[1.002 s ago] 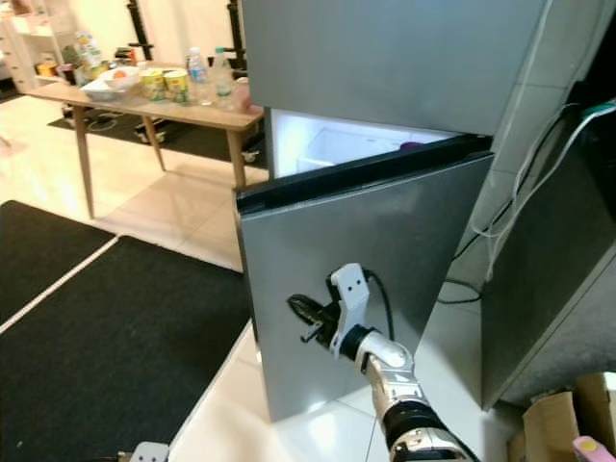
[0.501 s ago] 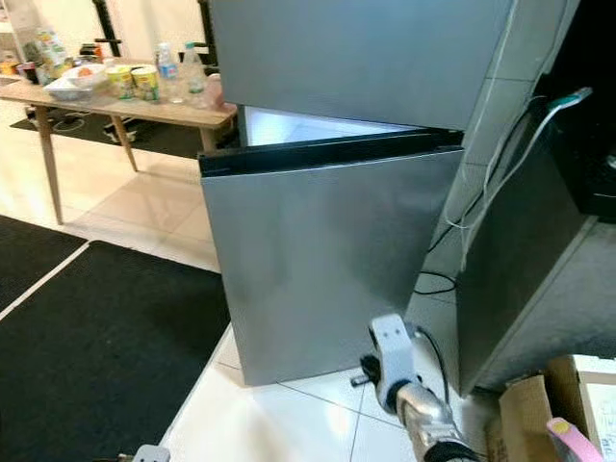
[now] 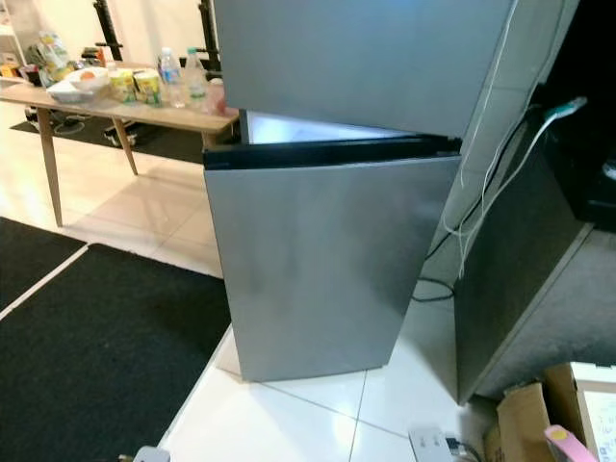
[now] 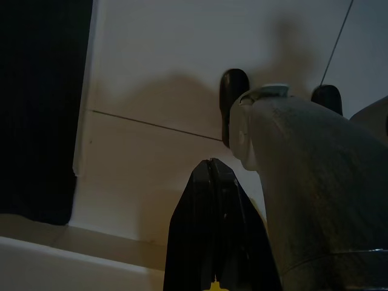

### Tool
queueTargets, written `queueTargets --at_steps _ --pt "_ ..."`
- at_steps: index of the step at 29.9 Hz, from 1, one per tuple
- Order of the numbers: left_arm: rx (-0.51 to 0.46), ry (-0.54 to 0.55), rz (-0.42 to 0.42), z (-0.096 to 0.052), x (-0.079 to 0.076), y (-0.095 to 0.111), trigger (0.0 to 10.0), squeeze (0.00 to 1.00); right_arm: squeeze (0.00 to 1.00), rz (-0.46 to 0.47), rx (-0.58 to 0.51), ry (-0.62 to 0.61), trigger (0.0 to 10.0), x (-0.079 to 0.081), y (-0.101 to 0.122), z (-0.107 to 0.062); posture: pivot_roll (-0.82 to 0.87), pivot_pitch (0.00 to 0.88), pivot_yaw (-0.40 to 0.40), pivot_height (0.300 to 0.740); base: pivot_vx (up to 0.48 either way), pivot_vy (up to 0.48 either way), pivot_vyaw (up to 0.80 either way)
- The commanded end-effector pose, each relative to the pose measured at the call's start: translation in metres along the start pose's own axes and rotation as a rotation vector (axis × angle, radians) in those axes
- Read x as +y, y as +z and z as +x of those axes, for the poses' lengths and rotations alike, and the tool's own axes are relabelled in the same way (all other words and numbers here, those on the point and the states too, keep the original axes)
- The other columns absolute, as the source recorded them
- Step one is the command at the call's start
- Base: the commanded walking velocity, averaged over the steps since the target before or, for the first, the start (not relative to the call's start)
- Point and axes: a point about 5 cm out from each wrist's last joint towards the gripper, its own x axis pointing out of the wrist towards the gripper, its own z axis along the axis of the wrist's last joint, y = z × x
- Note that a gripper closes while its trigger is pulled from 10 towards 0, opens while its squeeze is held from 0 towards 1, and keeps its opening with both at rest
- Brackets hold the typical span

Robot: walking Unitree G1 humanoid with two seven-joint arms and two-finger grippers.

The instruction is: Restocking fridge

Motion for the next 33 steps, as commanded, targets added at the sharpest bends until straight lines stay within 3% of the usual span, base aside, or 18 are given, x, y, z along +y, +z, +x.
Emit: queueTargets --at_steps 1,9,33 --pt "0.016 -0.009 0.025 0.0 -0.001 -0.002 10.0 0.0 0.0 -0.011 -0.001 -0.008 10.0 0.0 0.001 0.0 -0.07 0.0 -0.004 0.74 0.0 0.0 0.0" --pt "0.031 -0.012 0.048 0.0 0.0 -0.003 10.0 0.0 0.0 -0.007 0.023 -0.023 10.0 0.001 -0.008 -0.001 -0.07 0.0 0.004 0.74 0.0 0.0 0.0" --pt "0.032 -0.02 0.073 0.0 -0.001 -0.004 10.0 0.0 0.0 -0.099 0.017 -0.009 10.0 0.002 -0.004 0.0 -0.07 0.0 0.005 0.74 0.276 0.0 0.0"
